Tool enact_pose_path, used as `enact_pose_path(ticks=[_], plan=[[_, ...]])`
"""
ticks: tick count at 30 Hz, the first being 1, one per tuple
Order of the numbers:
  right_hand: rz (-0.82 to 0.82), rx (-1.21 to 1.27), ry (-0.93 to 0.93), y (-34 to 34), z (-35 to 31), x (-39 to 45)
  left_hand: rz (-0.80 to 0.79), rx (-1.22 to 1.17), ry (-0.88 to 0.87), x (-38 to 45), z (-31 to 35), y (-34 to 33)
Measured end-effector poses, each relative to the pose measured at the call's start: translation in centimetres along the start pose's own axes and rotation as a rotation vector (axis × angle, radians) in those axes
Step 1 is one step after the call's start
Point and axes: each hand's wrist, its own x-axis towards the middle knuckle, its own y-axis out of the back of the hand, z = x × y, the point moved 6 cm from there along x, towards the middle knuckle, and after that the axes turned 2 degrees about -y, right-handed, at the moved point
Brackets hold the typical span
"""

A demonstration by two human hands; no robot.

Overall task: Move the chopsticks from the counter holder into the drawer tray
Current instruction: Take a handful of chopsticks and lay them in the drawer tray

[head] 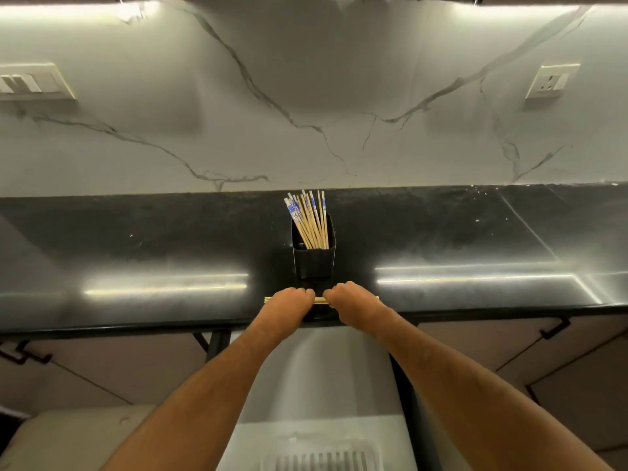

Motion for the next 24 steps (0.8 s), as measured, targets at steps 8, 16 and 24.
enact_pose_path(ticks=[8, 16, 24], plan=[[-0.065, 0.042, -0.006, -8.3, -4.0, -5.6, 0.036, -0.164, -0.041, -8.1, 2.9, -6.9], [-0.185, 0.05, 0.024, -16.7, -7.4, -11.6, -0.139, -0.078, -0.149, -14.3, 6.8, -14.7], [-0.218, -0.006, 0.068, -20.9, -9.0, -14.9, -0.206, -0.107, -0.133, -18.4, 9.3, -19.8]])
